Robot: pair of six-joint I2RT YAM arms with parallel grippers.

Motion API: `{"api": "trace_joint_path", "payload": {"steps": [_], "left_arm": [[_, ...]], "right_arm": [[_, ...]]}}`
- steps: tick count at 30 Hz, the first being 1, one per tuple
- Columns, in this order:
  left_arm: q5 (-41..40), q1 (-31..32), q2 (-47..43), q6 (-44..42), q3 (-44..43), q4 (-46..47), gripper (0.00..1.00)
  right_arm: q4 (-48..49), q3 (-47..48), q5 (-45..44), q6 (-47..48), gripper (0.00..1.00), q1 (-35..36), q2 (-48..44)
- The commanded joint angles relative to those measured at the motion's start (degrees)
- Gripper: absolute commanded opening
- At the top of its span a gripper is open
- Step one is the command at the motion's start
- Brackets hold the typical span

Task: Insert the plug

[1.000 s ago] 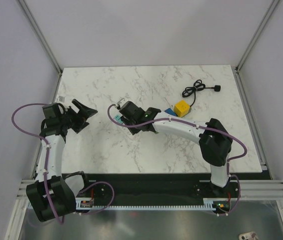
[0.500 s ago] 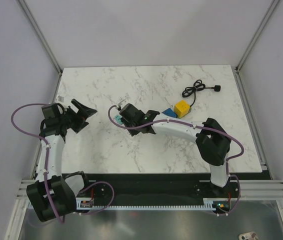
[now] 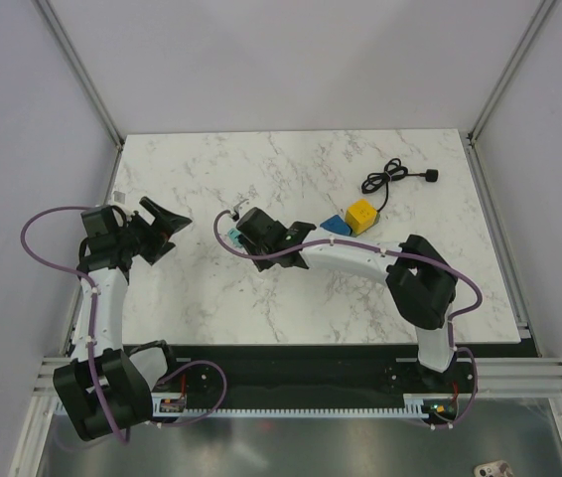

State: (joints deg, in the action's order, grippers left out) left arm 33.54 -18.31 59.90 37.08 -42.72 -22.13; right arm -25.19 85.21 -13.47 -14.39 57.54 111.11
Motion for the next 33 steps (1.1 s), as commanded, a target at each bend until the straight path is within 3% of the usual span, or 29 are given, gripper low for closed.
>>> {"api": "trace_joint_path", "payload": {"steps": [1, 22, 33], "left_arm": [[1.44, -0.42, -0.48, -0.87, 0.18, 2.35, 1.00], [1.70, -1.03, -0.22, -0.87, 0.09, 2.44, 1.00], [1.62, -1.21, -0.31, -0.87, 0.09, 2.36, 1.00]], "right_arm": [[1.20, 0.84, -1.55, -0.29, 0.00, 0.12, 1.39], [-3.20, 2.24, -4.63, -0.20, 0.00, 0.12, 1.21], [-1.53, -3.03, -8.14, 0.24, 0.00, 0.64, 6.84]]}}
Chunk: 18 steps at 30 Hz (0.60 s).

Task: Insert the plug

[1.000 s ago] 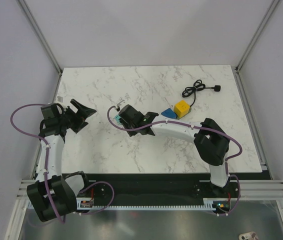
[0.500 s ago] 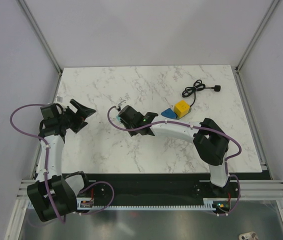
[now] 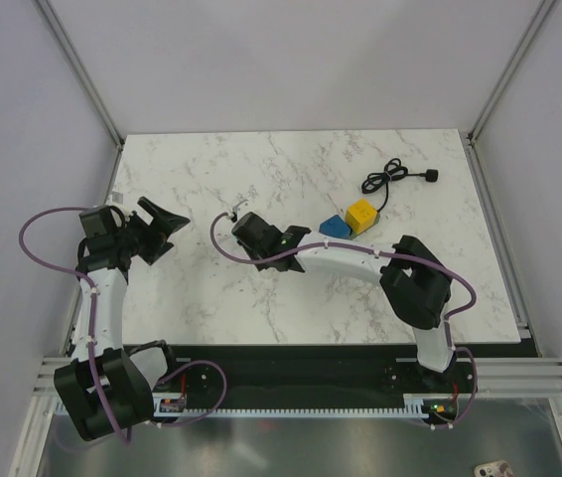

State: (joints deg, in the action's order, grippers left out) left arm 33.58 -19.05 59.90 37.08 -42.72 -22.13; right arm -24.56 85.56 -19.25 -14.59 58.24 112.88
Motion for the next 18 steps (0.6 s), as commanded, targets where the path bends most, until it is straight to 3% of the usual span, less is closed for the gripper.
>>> {"api": "trace_joint_path", "payload": {"steps": [1, 18], "left_arm": [[1.49, -0.46, -0.31, -0.87, 0.09, 2.44, 1.00], [1.93, -1.34, 0.92, -0.78, -0.08, 2.53, 1.00]], "right_arm": [[-2.25, -3.99, -2.81, 0.53, 0.00, 0.12, 5.16], [10.76, -23.07, -6.50, -1.23, 0.00, 3.11, 3.57]]}}
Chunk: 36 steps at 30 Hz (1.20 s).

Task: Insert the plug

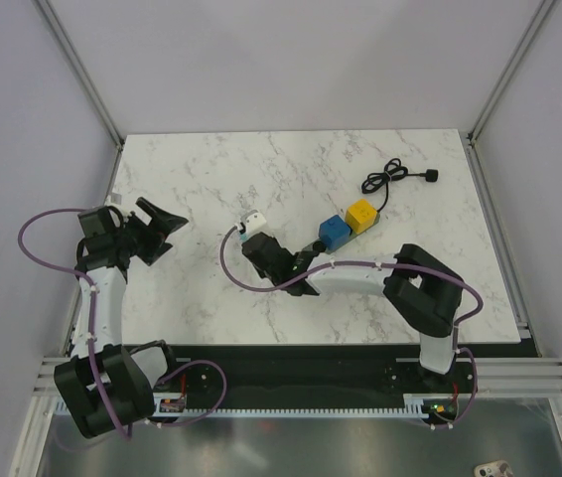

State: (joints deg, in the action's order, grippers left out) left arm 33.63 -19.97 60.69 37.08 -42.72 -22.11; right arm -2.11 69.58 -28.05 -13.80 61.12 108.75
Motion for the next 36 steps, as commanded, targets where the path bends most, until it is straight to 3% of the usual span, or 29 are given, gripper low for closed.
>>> {"api": "trace_joint_path", "payload": {"steps": [1, 8, 16, 19, 20, 22, 23, 26, 30, 36], "left_arm": [[1.97, -0.42, 0.22, -0.78, -0.08, 2.42, 1.00], [1.88, -0.51, 0.40, -0.78, 0.00, 2.42, 1.00], [2.14, -0.51, 0.31, -0.87, 0.01, 2.42, 1.00], [2.50, -0.51, 0.31, -0.96, 0.09, 2.42, 1.00], [2.50, -0.43, 0.22, -0.96, 0.09, 2.42, 1.00], [2.58, -0.51, 0.22, -1.05, 0.18, 2.42, 1.00], [2.58, -0.43, 0.14, -1.13, 0.18, 2.33, 1.00], [2.76, -0.51, -0.04, -1.31, 0.27, 2.51, 1.00], [4.60, -0.51, 0.13, -1.66, 0.27, 3.04, 1.00], [13.02, -0.43, 0.05, -0.87, 1.93, 8.39, 0.99]], "right_arm": [[-11.43, -7.79, 1.52, -2.37, 0.00, 0.75, 7.88], [-10.46, -9.99, -2.18, -4.65, 0.00, 4.00, 7.61], [-14.32, -5.70, -2.80, -4.04, 0.00, 4.00, 8.59], [-16.34, -2.71, -3.06, -2.73, 0.20, 4.00, 5.70], [-16.96, -1.74, -3.23, -2.46, 0.36, 4.00, 4.90], [-18.62, 1.50, -4.20, -1.84, 0.52, 3.92, 3.41], [-19.24, 2.65, -4.72, -1.75, 0.65, 3.92, 1.92], [-20.83, 6.26, -6.05, -1.14, 0.87, 3.74, -1.25], [-20.65, 5.92, -6.14, 0.00, 0.98, 2.69, -6.69], [-20.83, -2.59, -3.16, -0.78, 0.98, 0.32, -21.89]]}}
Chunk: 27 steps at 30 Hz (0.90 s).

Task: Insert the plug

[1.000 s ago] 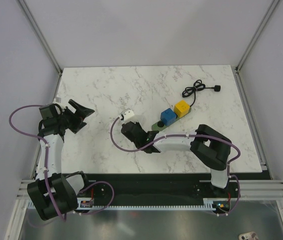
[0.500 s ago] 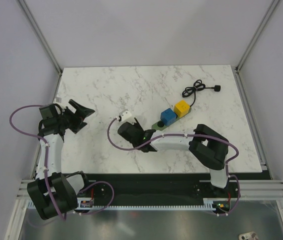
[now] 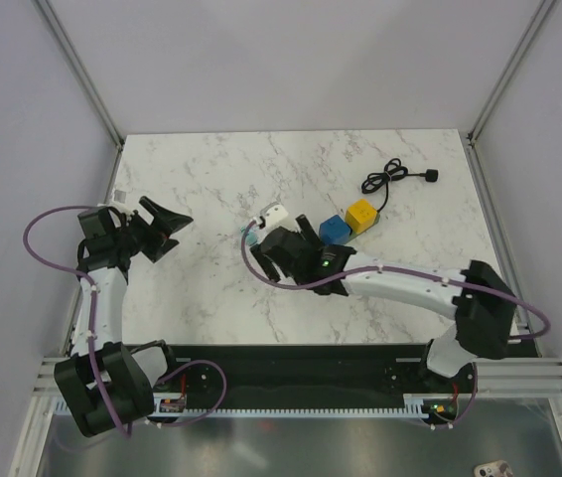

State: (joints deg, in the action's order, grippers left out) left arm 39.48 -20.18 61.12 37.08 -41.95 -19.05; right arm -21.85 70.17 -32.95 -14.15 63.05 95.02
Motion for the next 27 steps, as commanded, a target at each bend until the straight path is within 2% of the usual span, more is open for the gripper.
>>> {"api": "trace_joint_path", "payload": {"steps": [1, 5, 6, 8, 9, 11, 12, 15, 20, 27], "left_arm": [[8.49, -0.12, -0.39, -0.52, 1.78, 6.29, 0.99], [14.12, 0.93, -1.27, 2.73, 3.54, 14.81, 1.00], [15.09, 1.55, -1.70, 2.73, 3.55, 15.44, 1.00], [15.71, 5.49, -2.06, 0.82, 2.15, 15.71, 1.00], [16.15, 10.29, -2.23, -0.33, 0.57, 15.71, 1.00], [16.41, 15.94, -3.11, -4.10, -0.84, 15.01, 1.00], [16.50, 21.45, -3.55, -5.08, -1.89, 13.61, 1.00], [15.28, 27.63, -9.07, -6.93, -0.77, 12.81, 1.00], [10.45, 28.80, -23.21, -8.78, -1.37, 7.98, 1.00], [10.70, 28.80, -31.76, -6.41, -6.38, 6.31, 1.00]], "right_arm": [[-1.44, -4.42, 3.23, -0.96, 0.98, -2.74, -12.97], [-1.18, -11.36, 16.40, -2.81, 0.98, -13.10, -23.11], [-0.57, -14.24, 21.99, -3.07, 0.98, -18.87, -24.35], [0.31, -16.81, 25.99, -3.51, 0.98, -23.65, -27.16], [1.62, -19.00, 30.36, -3.95, 0.98, -27.24, -28.91], [3.82, -21.12, 35.65, -4.56, 0.98, -30.77, -31.20], [6.44, -23.04, 37.67, -5.18, 0.98, -31.40, -33.91], [10.67, -25.86, 42.87, -7.99, 0.98, -32.90, -38.49], [9.81, -23.16, 46.74, -12.99, 0.98, -33.16, -40.97], [6.91, -18.59, 45.52, -12.83, 0.98, -33.16, -48.34]]}}
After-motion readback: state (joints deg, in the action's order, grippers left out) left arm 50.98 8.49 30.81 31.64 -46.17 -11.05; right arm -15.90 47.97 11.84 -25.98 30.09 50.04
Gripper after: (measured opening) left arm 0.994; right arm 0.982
